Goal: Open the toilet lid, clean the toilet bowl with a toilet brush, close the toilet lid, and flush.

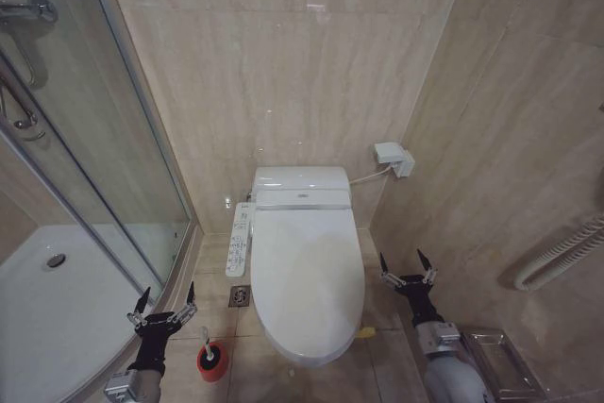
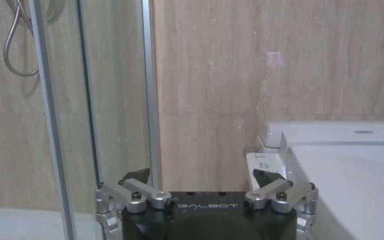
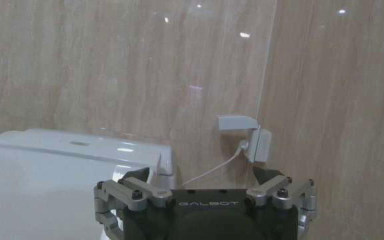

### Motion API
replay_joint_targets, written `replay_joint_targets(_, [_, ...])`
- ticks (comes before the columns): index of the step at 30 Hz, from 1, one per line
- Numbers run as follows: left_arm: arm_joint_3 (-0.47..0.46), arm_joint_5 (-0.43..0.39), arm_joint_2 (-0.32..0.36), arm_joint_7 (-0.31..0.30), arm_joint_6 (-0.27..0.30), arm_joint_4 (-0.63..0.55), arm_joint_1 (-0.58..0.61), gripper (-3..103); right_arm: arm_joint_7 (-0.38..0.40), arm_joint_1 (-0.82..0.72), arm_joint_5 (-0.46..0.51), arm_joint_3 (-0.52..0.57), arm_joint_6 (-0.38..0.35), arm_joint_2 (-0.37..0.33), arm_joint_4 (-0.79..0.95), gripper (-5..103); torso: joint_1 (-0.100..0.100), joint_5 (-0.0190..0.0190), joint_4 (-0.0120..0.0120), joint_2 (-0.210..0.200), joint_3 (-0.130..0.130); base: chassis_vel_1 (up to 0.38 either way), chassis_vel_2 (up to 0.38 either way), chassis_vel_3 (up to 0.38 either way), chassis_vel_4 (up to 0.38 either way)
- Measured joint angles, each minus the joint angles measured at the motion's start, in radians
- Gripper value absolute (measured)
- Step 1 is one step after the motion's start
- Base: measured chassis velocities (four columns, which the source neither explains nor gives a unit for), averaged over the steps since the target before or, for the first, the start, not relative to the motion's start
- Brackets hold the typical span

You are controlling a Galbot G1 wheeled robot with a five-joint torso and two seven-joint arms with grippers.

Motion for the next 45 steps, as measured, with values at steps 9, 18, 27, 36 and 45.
replay_joint_targets(9, [0.000,0.000,0.000,0.000,0.000,0.000,0.000,100,0.000,0.000,0.000,0.000,0.000,0.000,0.000,100,0.000,0.0000,0.0000,0.000,0.000,0.000,0.000,0.000,0.000])
replay_joint_targets(18, [0.000,0.000,0.000,0.000,0.000,0.000,0.000,100,0.000,0.000,0.000,0.000,0.000,0.000,0.000,100,0.000,0.0000,0.0000,0.000,0.000,0.000,0.000,0.000,0.000])
replay_joint_targets(27, [0.000,0.000,0.000,0.000,0.000,0.000,0.000,100,0.000,0.000,0.000,0.000,0.000,0.000,0.000,100,0.000,0.0000,0.0000,0.000,0.000,0.000,0.000,0.000,0.000])
replay_joint_targets(36, [0.000,0.000,0.000,0.000,0.000,0.000,0.000,100,0.000,0.000,0.000,0.000,0.000,0.000,0.000,100,0.000,0.0000,0.0000,0.000,0.000,0.000,0.000,0.000,0.000])
replay_joint_targets(45, [0.000,0.000,0.000,0.000,0.000,0.000,0.000,100,0.000,0.000,0.000,0.000,0.000,0.000,0.000,100,0.000,0.0000,0.0000,0.000,0.000,0.000,0.000,0.000,0.000])
